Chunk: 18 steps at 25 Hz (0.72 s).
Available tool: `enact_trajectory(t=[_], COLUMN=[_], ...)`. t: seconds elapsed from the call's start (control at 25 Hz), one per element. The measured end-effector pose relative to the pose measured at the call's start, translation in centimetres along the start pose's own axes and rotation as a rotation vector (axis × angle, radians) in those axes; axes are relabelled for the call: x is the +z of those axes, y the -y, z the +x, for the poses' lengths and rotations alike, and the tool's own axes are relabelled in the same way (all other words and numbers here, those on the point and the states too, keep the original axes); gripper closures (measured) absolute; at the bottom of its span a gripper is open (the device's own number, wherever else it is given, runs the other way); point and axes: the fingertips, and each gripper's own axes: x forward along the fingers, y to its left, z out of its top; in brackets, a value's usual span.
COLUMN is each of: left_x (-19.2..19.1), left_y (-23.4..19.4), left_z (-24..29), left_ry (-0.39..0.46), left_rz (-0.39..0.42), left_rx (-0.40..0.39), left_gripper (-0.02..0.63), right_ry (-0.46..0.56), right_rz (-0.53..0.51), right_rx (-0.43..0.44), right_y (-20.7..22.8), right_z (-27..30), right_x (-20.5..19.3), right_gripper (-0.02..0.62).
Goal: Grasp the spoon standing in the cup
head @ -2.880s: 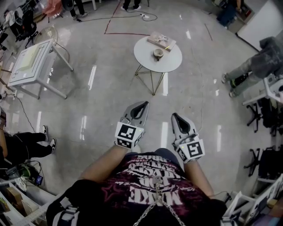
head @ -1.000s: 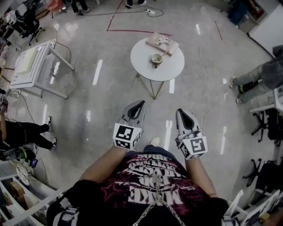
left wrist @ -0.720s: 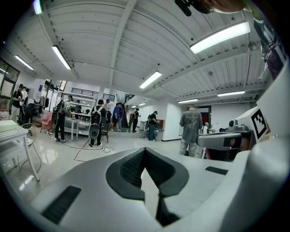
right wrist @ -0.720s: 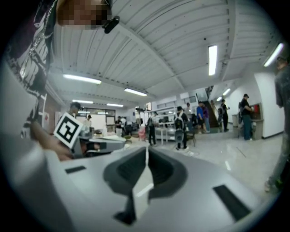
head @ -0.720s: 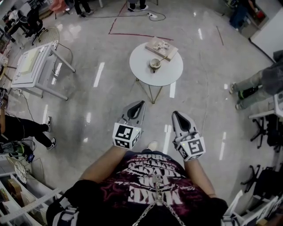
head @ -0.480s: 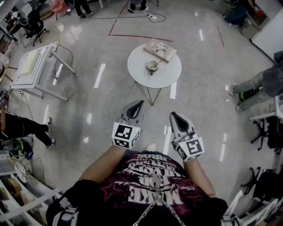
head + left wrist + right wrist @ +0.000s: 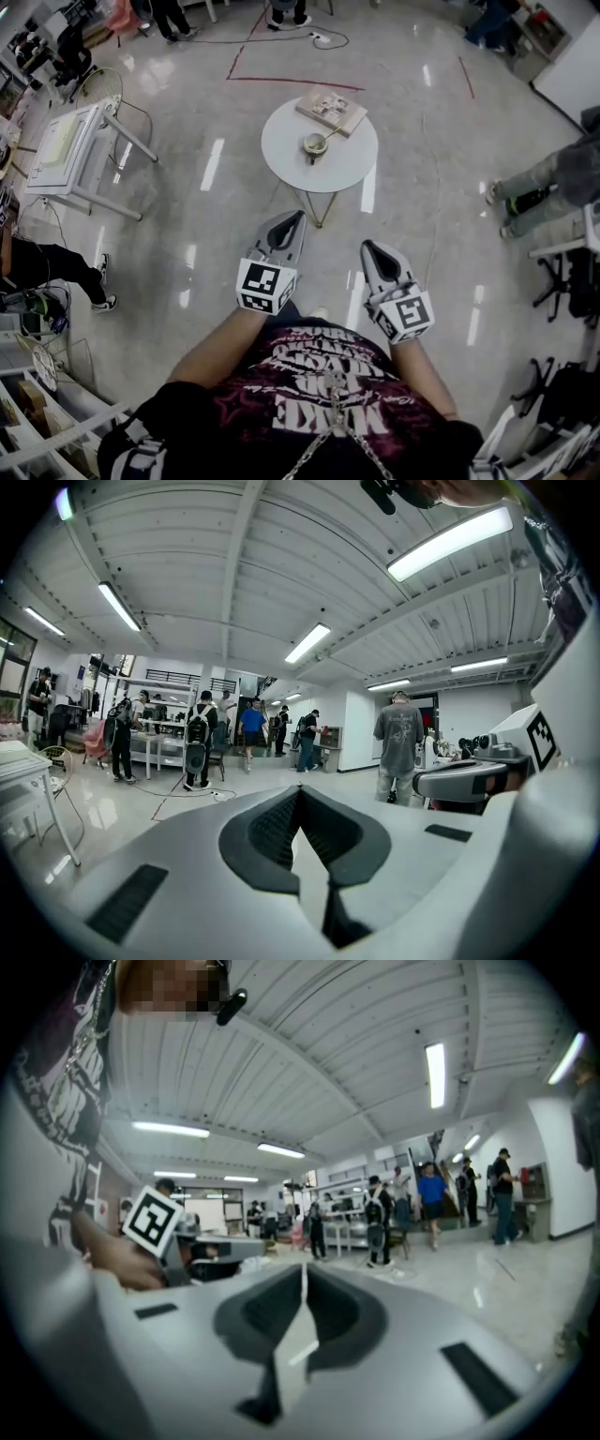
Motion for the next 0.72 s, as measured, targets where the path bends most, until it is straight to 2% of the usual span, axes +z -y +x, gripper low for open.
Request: enact_trajectory(t=[0.2,0.48,0.72], left_x=[-0.2,0.2,-0.2], left_y=[-0.1,-2.9,-6.1], left_z=[0.6,1.5,3.3], left_ry=[-0.008,-0.009,-0.030], left_rz=[0.010,-0.002,-0.017], left_rx=[-0.001,0.002,-0.004], left_gripper=[0.581,0.581,0.581], right_ry=[0.002,-0.008,0.021], right_rz=[0.008,0.015,-0.014], right_rx=[0.000,-0.006,-0.081], right_y=[0.7,0.6,1.8], right_z=[0.5,3.0,6.3], right_x=[0.2,0.3,1.8], right_gripper=[0.560,0.560,0.560])
